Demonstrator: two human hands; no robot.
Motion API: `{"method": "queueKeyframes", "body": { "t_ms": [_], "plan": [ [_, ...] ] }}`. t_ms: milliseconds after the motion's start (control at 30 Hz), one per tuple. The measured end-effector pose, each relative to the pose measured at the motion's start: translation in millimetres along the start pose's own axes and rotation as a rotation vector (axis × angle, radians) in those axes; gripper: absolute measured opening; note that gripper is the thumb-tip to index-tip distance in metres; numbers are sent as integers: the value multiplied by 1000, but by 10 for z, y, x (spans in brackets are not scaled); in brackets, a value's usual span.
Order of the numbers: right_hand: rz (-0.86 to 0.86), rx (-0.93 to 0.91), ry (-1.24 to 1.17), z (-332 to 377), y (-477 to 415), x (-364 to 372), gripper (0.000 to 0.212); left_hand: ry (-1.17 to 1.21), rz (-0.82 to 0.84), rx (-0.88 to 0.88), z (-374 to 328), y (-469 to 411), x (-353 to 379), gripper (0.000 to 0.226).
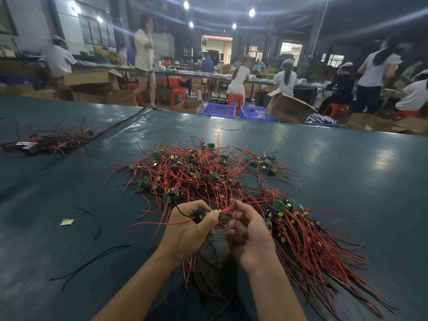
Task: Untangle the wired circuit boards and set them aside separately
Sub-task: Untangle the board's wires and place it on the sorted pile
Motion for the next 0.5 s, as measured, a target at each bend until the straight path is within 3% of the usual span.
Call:
{"method": "queueKeyframes", "body": {
  "t_ms": [233,500],
  "plan": [
    [-25,-34,-182,154,-69,-214,13,207,63,-24,-2,-30,36,30],
    [-115,-143,44,154,-73,-233,21,217,-4,-10,33,-60,-14,24]
  ]
}}
Point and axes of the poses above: each hand's wrist, its own y-axis away from the middle knuckle, its own x-axis out of the palm, z = x × y, the point moved 10 cm from there along -y, towards the middle knuckle, and after that the axes turned 15 degrees about y, right-handed, at the moved point
